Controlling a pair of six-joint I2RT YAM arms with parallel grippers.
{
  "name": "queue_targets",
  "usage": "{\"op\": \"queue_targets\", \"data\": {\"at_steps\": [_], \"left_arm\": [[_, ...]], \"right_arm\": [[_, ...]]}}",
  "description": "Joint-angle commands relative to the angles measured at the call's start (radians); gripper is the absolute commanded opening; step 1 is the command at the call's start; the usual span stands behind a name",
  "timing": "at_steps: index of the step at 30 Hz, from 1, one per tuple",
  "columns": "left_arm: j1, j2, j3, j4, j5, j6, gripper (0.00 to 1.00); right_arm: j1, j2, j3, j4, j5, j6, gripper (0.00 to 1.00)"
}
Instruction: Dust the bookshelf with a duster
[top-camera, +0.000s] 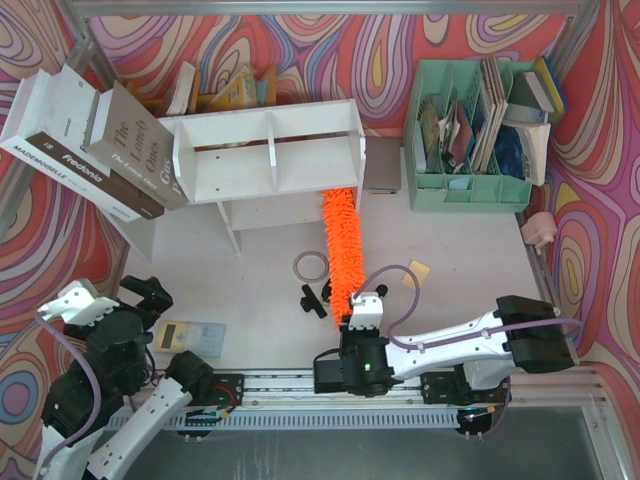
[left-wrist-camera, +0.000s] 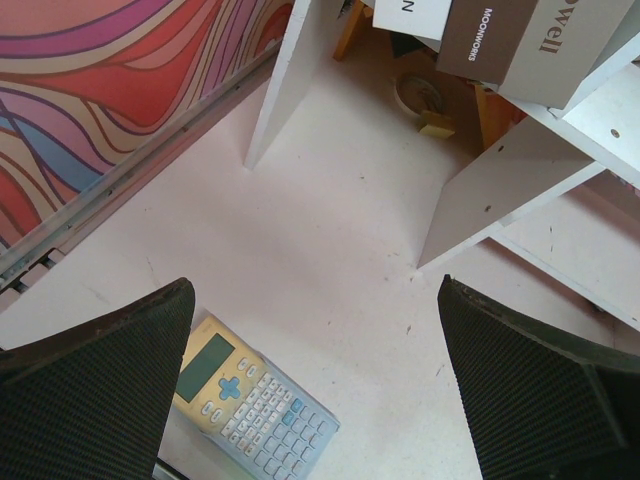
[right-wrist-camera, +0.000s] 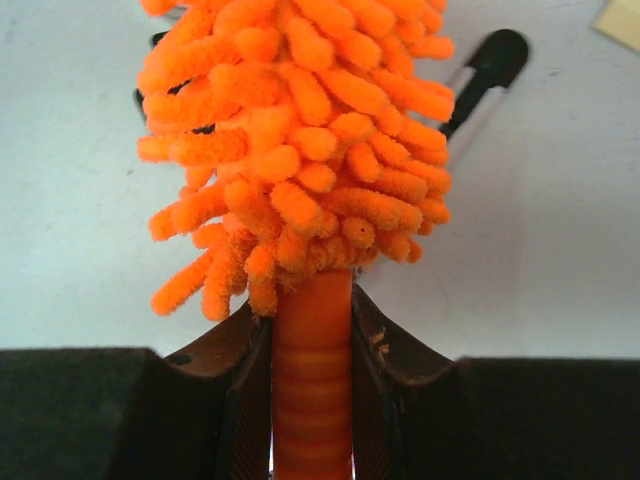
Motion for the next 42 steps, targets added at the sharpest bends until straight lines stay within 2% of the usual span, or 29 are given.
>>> {"op": "queue_targets", "data": {"at_steps": [1,3,5,8,10,19,27,32,36,42], "left_arm": [[-0.004,-0.001,-0.006,-0.017,-0.023,-0.006,0.98],[-0.004,0.001,-0.005,-0.019,-0.023,-0.007,0.98],[-0.004,-0.005,-0.005,-0.022,-0.026,-0.008,0.98],[-0.004,-0.017,-0.004,-0.024,-0.029,-0.011,0.98],[-0.004,-0.023,-0.004,-0.025,-0.031,-0.013,0.98],[-0.004,-0.016,-0.004,-0.025,-0.027,-0.012,0.98],[-0.004,-0.019,-0.005,-0.022,-0.024,-0.010,0.98],[-0.004,-0.019,-0.006,-0.021,-0.022,-0.008,0.98],[-0.004,-0.012,-0.005,-0.022,-0.022,-0.007,0.98],[-0.005,-0.012,-0.005,-0.022,-0.023,-0.008,0.98]], "right_arm": [[-0.004,0.044,0.056,-0.250,0.073,0.227,0.00],[-0.002,0.049,0.060,-0.162,0.077,0.118,0.00],[-0.002,0.035,0.036,0.000,0.064,-0.090,0.00],[-0.004,-0.013,-0.044,0.391,-0.009,-0.452,0.00],[-0.005,-0.032,-0.078,0.539,-0.054,-0.582,0.00],[-0.010,0.015,-0.048,0.658,-0.128,-0.746,0.00],[-0.009,0.010,-0.049,0.704,-0.145,-0.797,0.00],[-0.004,-0.048,-0.078,0.729,-0.113,-0.792,0.00],[0.026,-0.108,-0.107,0.754,-0.030,-0.800,0.00],[0.037,-0.101,-0.114,0.706,0.011,-0.745,0.00]]}}
